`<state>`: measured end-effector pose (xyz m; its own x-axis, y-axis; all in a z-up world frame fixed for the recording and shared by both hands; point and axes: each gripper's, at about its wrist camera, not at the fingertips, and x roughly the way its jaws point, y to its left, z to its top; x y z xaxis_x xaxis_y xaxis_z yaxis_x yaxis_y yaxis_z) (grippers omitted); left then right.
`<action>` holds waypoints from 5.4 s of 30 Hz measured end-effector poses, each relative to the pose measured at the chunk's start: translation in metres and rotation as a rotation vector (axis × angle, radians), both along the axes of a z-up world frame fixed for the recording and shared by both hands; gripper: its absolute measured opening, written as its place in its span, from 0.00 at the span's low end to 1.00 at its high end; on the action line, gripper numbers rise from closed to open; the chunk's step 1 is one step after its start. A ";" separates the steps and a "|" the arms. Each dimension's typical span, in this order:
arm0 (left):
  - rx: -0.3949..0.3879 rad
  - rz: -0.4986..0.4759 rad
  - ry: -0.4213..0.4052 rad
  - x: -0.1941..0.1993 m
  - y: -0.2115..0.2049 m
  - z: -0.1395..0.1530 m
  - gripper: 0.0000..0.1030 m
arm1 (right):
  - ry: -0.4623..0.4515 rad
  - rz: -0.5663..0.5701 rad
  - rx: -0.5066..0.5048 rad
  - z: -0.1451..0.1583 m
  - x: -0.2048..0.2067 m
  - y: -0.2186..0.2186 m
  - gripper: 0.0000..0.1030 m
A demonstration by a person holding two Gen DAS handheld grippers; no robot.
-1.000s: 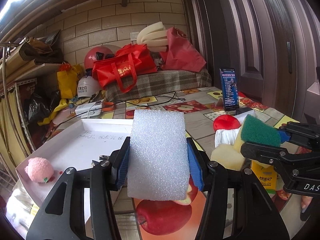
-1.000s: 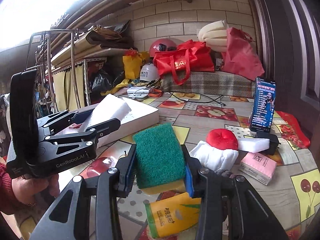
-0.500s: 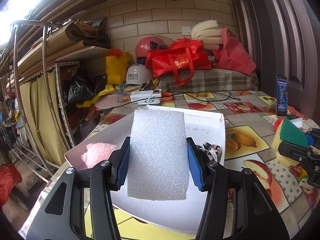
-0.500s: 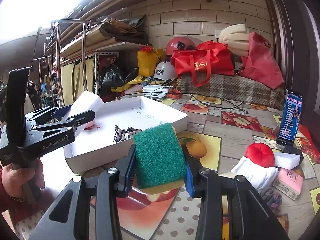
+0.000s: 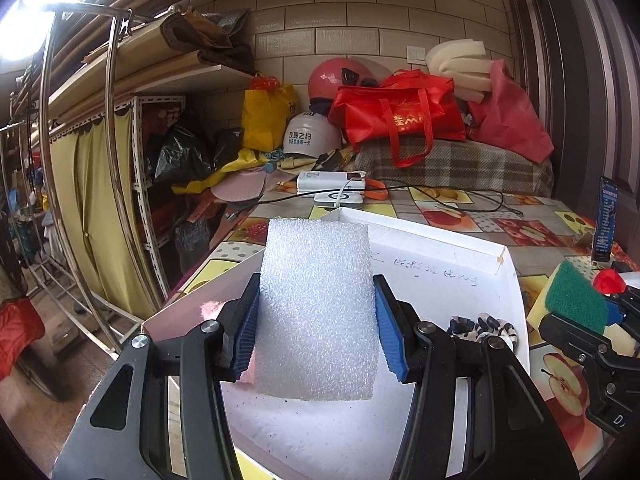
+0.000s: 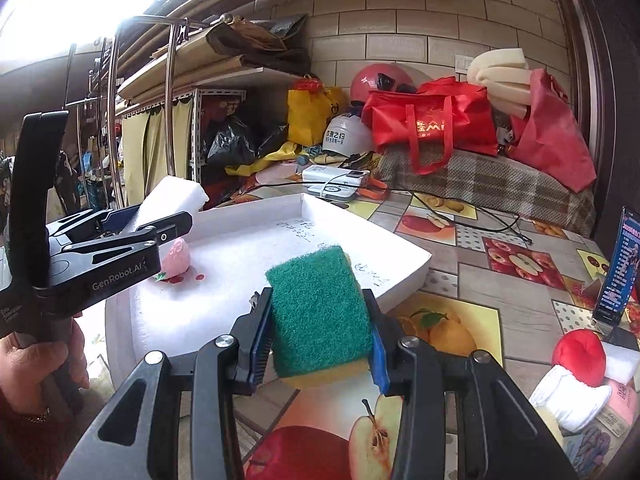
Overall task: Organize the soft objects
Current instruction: 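Carry the white foam block and green sponge with both grippers over the tray, then open both grippers to release the foam block and sponge into the tray, then move both grippers back toward the remaining soft items, then grasp the yellow hexagonal sponge with the left gripper while the right grasps the braided rope, then carry the yellow sponge and braided rope with both grippers over the tray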
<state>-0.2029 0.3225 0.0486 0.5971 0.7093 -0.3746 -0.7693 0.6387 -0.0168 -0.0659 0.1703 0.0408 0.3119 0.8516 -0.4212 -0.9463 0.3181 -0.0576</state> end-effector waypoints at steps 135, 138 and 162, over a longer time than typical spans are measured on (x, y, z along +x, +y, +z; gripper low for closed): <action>0.043 -0.473 0.021 0.120 -0.176 0.007 0.63 | 0.106 -0.183 0.044 0.006 0.095 -0.224 0.35; 0.040 -0.466 0.018 0.112 -0.175 0.006 0.63 | 0.110 -0.165 0.056 0.006 0.089 -0.215 0.35; 0.090 -0.250 0.024 0.034 -0.126 0.005 0.64 | 0.052 0.045 0.048 0.001 0.020 -0.110 0.35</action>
<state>-0.1684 0.1966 0.0532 0.7496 0.5719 -0.3333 -0.5869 0.8070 0.0647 -0.0464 0.0599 0.0420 0.2521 0.8839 -0.3939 -0.9609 0.2767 0.0060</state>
